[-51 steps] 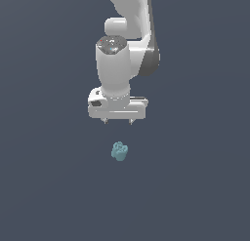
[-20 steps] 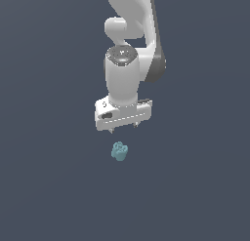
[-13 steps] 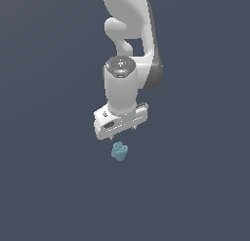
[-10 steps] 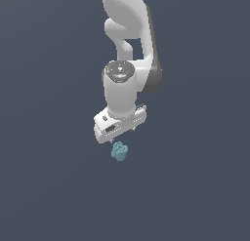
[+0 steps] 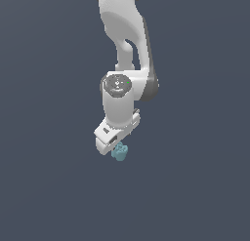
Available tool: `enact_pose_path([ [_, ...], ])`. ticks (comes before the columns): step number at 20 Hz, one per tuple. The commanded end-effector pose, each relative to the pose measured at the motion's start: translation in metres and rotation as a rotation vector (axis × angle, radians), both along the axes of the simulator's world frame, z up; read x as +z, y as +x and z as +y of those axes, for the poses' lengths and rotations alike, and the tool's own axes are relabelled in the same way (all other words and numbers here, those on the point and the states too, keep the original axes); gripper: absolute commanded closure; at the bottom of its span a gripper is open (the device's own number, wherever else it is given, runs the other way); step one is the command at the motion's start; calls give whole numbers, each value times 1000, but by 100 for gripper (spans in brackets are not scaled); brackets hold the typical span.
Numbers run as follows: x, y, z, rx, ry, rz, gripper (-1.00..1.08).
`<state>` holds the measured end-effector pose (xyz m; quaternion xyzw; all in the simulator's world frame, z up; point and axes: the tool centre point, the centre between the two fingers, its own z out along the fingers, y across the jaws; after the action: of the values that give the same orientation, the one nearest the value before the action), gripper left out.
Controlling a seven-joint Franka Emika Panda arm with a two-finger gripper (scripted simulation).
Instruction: Pick up the object and move it to a goal position.
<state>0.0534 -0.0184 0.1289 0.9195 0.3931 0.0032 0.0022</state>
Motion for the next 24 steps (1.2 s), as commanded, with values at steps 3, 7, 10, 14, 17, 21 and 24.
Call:
enact_pose_path([
  [3, -9, 4, -2, 86, 0, 4, -92],
  [7, -15, 6, -4, 135, 0, 6, -92],
  [10, -18, 7, -4, 157, 1, 7, -92],
  [14, -19, 7, -5, 168, 1, 8, -92],
  [17, -20, 7, -5, 163, 1, 8, -92],
  [21, -33, 6, -5, 165, 1, 8, -92],
  [24, -51, 6, -4, 167, 1, 8, -92],
])
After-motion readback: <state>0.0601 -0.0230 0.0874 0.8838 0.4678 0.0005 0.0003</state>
